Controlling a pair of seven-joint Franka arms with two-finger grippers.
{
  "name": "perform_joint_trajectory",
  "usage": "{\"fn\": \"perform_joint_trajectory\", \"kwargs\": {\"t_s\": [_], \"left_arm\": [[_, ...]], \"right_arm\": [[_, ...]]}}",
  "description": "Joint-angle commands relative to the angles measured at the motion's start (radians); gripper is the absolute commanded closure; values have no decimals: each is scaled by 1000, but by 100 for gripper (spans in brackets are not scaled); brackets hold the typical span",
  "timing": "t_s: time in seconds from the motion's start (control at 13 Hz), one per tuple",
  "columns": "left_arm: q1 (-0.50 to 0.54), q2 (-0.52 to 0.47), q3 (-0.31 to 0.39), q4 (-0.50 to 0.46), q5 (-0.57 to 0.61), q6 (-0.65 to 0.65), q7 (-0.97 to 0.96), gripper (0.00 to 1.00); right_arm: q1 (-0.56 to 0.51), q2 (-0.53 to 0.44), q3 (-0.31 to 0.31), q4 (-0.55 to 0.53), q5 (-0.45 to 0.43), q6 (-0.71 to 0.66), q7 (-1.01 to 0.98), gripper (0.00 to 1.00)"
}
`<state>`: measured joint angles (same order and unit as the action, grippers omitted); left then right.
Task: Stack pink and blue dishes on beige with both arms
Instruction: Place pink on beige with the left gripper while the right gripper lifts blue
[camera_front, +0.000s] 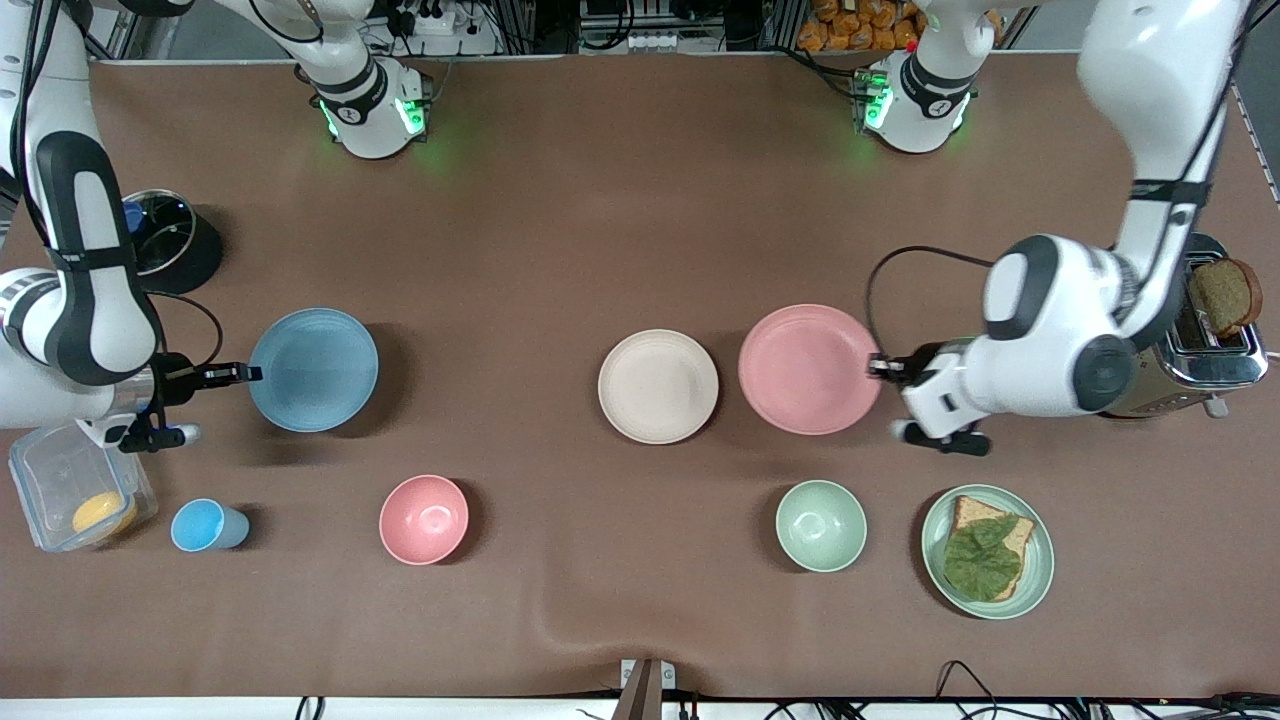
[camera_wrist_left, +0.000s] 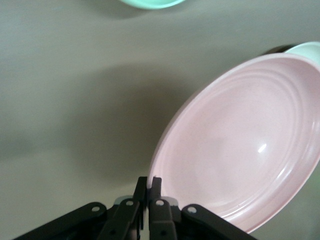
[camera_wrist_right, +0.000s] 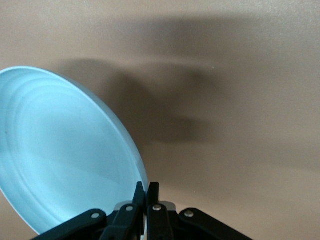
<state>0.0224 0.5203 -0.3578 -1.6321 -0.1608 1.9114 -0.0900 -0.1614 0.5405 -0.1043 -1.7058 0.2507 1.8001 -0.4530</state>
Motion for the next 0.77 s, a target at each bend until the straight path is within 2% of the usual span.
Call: {"fn": "perform_joint_trajectory", "kwargs": {"t_s": [0.0,0.31,0.69], "left_arm": [[-73,115,2,78,-46,105,-40,100],[-200,204,6,78,-59,312,-126,100],[-266,245,11,72,-57,385,-132,100]], "right_arm": [[10,2,-3,15,-5,-18,17,100],[17,1,-3,15,-5,-18,19,100],[69,-7,-3,54,-4,-96,129,100]]}}
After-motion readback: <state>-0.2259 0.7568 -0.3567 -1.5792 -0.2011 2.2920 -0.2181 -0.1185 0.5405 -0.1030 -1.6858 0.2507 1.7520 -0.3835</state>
